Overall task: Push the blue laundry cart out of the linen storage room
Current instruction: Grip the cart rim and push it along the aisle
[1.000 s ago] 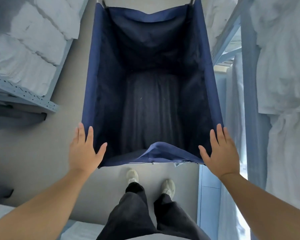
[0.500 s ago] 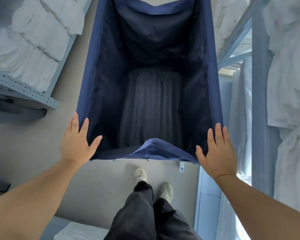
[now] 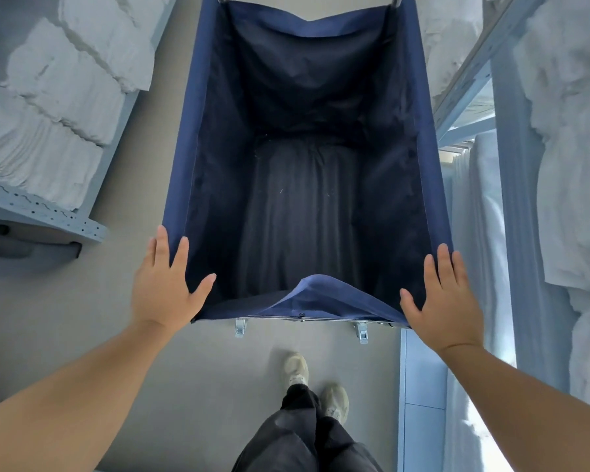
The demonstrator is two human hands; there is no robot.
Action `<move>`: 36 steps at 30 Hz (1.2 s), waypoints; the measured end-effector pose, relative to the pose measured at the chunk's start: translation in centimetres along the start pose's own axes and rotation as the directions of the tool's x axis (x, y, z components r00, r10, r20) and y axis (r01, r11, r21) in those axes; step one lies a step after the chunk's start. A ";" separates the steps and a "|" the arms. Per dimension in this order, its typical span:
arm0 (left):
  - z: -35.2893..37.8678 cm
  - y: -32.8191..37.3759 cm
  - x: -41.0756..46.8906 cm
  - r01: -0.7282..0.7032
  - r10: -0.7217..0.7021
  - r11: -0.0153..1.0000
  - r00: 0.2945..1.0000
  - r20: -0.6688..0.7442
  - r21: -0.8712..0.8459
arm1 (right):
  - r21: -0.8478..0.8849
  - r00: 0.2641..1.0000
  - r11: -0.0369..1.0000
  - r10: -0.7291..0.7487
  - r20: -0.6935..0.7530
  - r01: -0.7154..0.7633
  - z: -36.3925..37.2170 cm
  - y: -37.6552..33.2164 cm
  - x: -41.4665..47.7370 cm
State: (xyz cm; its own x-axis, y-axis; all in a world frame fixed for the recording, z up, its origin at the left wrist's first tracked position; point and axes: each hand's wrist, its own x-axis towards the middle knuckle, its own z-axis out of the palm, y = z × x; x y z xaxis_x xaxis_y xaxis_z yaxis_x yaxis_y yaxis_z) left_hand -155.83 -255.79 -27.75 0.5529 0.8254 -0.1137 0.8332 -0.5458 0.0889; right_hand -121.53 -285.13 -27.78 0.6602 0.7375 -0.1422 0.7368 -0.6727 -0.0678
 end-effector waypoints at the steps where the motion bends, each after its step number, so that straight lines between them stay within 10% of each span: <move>1: 0.0 0.0 0.6 -0.004 0.004 1.000 1.000 -0.002 0.001 | 0.008 1.000 1.000 0.004 -0.002 -0.004 -0.1 -0.1 0.5; 36: -1.4 0.7 18.1 -0.037 0.036 0.998 0.999 0.027 0.047 | 0.010 1.000 1.000 0.005 -0.023 -0.005 -2.3 -1.9 16.1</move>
State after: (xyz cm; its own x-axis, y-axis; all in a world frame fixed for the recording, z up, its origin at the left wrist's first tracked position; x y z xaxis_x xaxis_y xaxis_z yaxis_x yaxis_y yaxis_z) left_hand -145.23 -241.01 -28.35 0.5823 0.8014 -0.1369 0.8119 -0.5819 0.0467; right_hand -111.97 -271.81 -27.65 0.6674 0.7349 -0.1200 0.7319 -0.6771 -0.0765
